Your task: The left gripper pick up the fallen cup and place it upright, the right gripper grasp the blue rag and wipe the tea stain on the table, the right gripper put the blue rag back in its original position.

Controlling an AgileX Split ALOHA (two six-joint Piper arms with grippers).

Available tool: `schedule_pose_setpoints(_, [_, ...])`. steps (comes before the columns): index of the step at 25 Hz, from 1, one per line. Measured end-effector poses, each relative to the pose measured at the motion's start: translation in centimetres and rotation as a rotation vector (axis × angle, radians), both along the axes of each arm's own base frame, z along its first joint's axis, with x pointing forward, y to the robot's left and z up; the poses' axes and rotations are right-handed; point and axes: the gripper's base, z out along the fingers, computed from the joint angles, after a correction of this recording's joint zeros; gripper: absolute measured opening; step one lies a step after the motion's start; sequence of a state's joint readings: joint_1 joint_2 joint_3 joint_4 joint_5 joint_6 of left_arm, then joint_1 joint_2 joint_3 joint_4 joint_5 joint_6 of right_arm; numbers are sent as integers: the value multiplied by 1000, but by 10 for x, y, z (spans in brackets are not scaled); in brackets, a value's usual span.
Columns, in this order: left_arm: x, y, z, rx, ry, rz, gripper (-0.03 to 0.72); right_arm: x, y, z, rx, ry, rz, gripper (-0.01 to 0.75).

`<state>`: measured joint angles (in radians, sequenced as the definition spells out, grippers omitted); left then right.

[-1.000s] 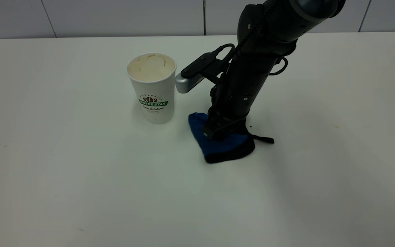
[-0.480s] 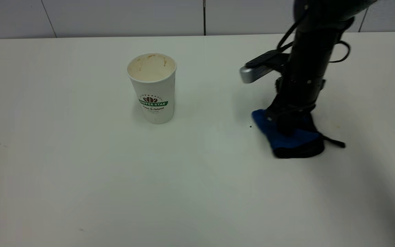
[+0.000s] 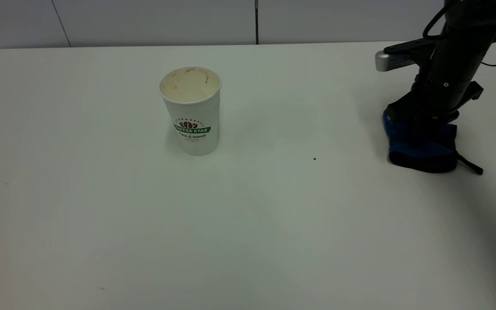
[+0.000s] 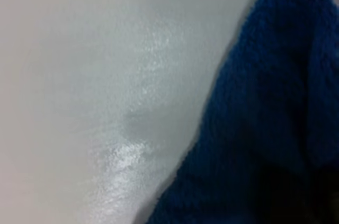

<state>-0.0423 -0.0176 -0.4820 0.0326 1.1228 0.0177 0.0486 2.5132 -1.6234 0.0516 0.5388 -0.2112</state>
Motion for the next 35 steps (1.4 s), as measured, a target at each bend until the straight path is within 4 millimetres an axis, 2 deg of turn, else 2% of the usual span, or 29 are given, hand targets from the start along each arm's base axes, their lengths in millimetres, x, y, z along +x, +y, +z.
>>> schedule_pose_setpoints(2, [0,0,0,0,0,0,466,1,2,12,31,-12,-30,319])
schedule_pose_setpoints(4, [0,0,0,0,0,0,466,2,4,35,50,-40,-43,432])
schedule_pose_setpoints(6, [0,0,0,0,0,0,466,-1,7,72,58,-80,-36,537])
schedule_pose_setpoints(8, [0,0,0,0,0,0,466,-12,8,112,62,-102,-27,599])
schedule_pose_setpoints(10, [0,0,0,0,0,0,466,-30,8,159,68,-148,-21,621])
schedule_pose_setpoints(13, [0,0,0,0,0,0,466,-69,6,216,75,-216,-16,604])
schedule_pose_setpoints(14, [0,0,0,0,0,0,466,-86,5,230,77,-232,-15,592])
schedule_pose_setpoints(17, [0,0,0,0,0,0,466,-142,2,257,80,-232,-10,550])
schedule_pose_setpoints(21, [0,0,0,0,0,0,466,-225,-2,275,84,-235,-4,531])
schedule_pose_setpoints(25, [0,0,0,0,0,0,466,-299,-6,283,99,-255,-23,529])
schedule_pose_setpoints(29, [0,0,0,0,0,0,466,-344,-11,279,102,-240,-86,526])
schedule_pose_setpoints(35, [0,0,0,0,0,0,466,-382,-14,261,126,-297,-154,526])
